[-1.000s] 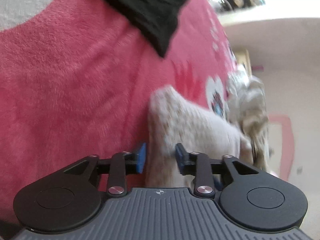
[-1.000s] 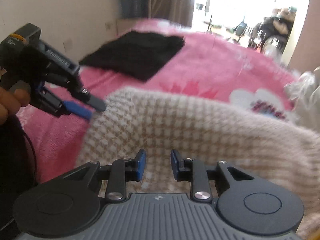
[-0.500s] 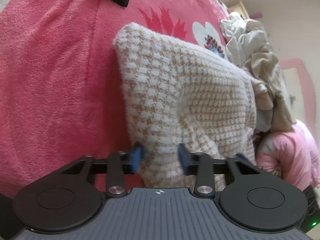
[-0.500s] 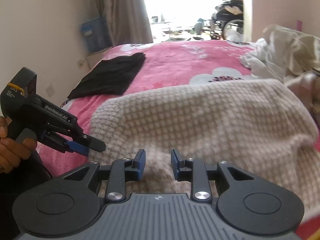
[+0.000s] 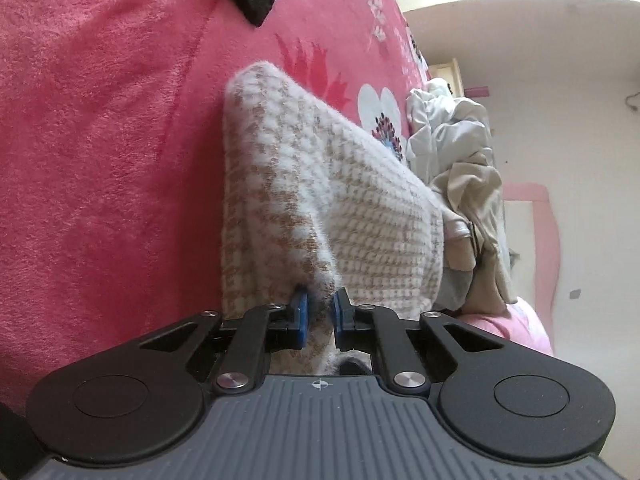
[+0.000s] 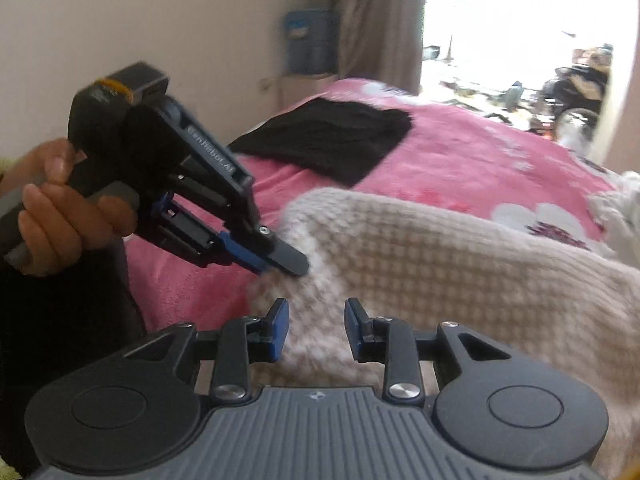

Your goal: Fold clothes

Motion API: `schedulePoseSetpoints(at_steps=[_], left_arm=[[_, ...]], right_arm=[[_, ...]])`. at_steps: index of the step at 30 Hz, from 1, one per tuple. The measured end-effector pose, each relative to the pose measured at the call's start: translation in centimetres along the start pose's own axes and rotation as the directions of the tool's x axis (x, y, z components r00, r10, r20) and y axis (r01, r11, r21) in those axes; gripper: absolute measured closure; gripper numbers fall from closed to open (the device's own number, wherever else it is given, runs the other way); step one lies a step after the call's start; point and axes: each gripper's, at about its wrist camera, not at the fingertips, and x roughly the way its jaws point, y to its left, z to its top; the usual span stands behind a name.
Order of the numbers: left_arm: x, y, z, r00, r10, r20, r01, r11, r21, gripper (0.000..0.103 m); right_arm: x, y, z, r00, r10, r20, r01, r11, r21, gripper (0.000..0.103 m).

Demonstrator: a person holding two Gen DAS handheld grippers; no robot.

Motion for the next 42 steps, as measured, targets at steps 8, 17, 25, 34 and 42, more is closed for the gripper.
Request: schedulePoseSetpoints(at_steps=[8, 17, 25, 34, 42], left_arm=[[0.3, 0.0, 0.2, 1.000, 0.011, -0.005, -0.011, 1.000, 0.001, 0.093], [0.3, 0.1, 0.3, 1.000, -0.021, 0.000, 0.021, 1.000, -0.001, 0.093], [0.2, -0.1, 0.2, 1.000, -0.002, 0.002, 0.002, 1.000, 0.015, 0.093], [0.2, -1.2, -0.2, 0.991, 0.131, -0.008, -0.130, 0.987, 0.090, 0.090], [-2.2, -4.2, -1.6, 0.994, 0.107, -0.006, -0.103, 0.966, 0.237, 0.090]], right_arm=[[3.0, 0.8, 0.2, 0.995, 0.016, -0.100, -0.029, 0.991, -0.131, 0.068], [2.8, -0.2, 0.4, 0.993, 0.099, -0.062, -0.102, 0.993, -0.052, 0.063], [3.2, 0.9, 0.0, 0.998, -0.022, -0.056, 0.015, 0.991, -0.131, 0.092], [4.1, 8.2, -3.9, 0.944, -0.327, 0.052, 0.294, 0.755, -0.586, 0.095], [4.9, 9.3, -5.0, 0.927, -0.371, 0.049, 0.306, 0.677, -0.669, 0.095]])
